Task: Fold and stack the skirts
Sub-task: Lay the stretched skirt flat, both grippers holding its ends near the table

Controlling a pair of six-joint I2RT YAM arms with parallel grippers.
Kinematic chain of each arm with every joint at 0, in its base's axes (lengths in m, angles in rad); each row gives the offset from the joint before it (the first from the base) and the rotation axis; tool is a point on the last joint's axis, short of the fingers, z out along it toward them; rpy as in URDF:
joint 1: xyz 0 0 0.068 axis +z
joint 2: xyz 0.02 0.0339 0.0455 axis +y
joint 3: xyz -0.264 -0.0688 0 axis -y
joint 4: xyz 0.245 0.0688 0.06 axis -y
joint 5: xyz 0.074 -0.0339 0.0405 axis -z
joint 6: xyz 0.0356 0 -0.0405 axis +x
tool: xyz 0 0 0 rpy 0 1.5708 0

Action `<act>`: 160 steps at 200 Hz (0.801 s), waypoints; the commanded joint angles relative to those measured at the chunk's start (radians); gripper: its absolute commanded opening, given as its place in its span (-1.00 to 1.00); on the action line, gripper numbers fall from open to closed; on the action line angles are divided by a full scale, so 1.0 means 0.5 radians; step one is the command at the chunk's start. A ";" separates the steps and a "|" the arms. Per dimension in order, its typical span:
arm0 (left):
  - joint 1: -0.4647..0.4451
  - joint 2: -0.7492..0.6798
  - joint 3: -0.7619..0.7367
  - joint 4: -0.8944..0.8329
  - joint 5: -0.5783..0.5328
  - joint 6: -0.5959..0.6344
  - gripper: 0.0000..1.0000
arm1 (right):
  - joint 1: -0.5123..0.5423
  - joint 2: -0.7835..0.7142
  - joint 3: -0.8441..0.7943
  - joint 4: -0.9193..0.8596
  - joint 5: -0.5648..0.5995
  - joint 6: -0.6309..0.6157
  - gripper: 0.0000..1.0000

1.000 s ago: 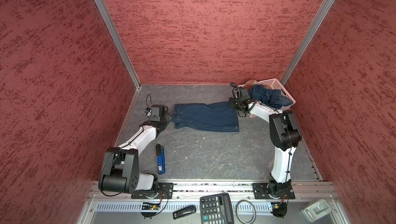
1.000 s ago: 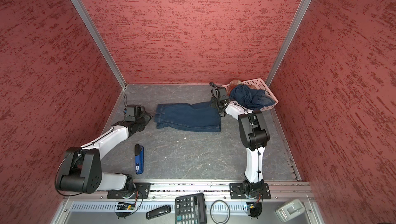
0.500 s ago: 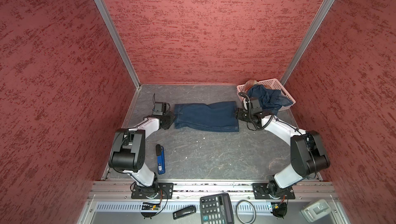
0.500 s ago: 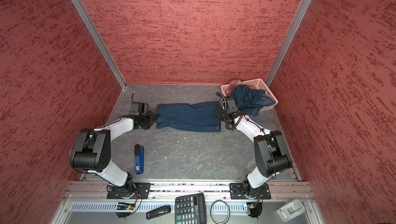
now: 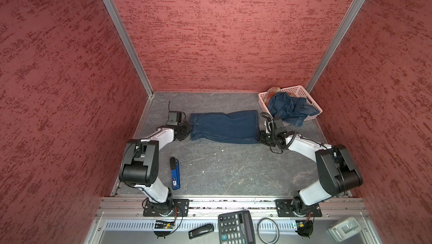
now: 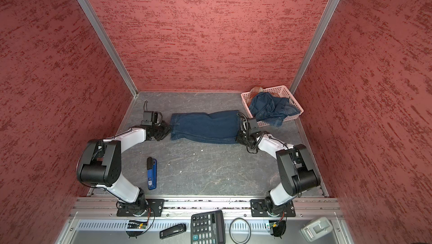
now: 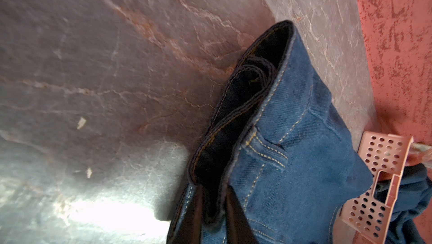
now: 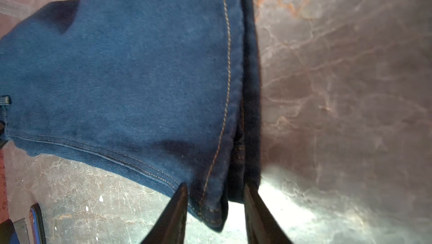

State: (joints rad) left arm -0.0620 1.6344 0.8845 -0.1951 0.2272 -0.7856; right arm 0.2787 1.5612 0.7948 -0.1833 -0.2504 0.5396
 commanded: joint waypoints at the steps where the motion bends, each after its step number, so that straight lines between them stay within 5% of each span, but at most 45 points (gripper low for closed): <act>1: -0.001 0.012 0.050 -0.029 -0.013 0.090 -0.88 | 0.010 -0.008 0.049 0.086 -0.042 0.037 -0.37; 55: 0.001 0.011 0.088 -0.077 -0.026 0.155 -1.00 | 0.010 -0.054 0.089 0.023 0.029 0.007 -0.76; 160: 0.008 -0.079 0.282 -0.234 -0.052 0.221 -1.00 | 0.009 -0.102 0.329 -0.180 0.172 -0.094 -1.00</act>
State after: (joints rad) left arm -0.0620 1.6337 0.9855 -0.2787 0.2264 -0.7048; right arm 0.2787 1.5539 0.9100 -0.2283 -0.2157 0.5156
